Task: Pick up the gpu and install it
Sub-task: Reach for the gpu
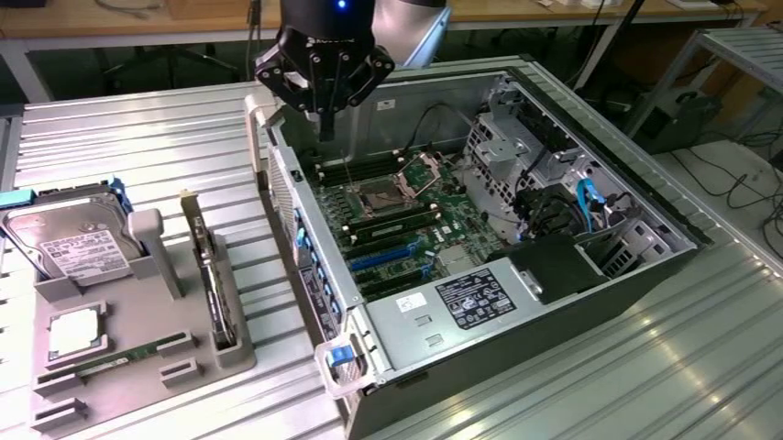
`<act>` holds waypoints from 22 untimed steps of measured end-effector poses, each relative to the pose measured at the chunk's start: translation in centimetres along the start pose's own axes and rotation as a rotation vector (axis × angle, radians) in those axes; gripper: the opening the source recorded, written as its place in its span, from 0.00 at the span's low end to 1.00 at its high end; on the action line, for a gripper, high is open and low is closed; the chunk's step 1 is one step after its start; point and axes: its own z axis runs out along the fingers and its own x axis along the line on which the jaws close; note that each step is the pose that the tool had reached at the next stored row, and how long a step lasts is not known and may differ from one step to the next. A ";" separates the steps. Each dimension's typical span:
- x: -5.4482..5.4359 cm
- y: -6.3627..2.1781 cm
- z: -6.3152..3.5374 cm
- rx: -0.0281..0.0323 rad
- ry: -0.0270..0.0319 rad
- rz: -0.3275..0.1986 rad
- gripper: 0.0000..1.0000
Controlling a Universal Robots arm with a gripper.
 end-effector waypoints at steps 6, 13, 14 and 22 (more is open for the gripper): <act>0.7 -0.05 -0.02 0.0000 0.0000 0.000 0.11; 1.4 -0.11 -0.03 0.0000 0.0000 0.000 0.11; 1.5 -0.12 -0.03 0.0000 0.0000 0.000 0.11; 2.5 -0.19 -0.03 0.0000 0.0000 0.000 0.11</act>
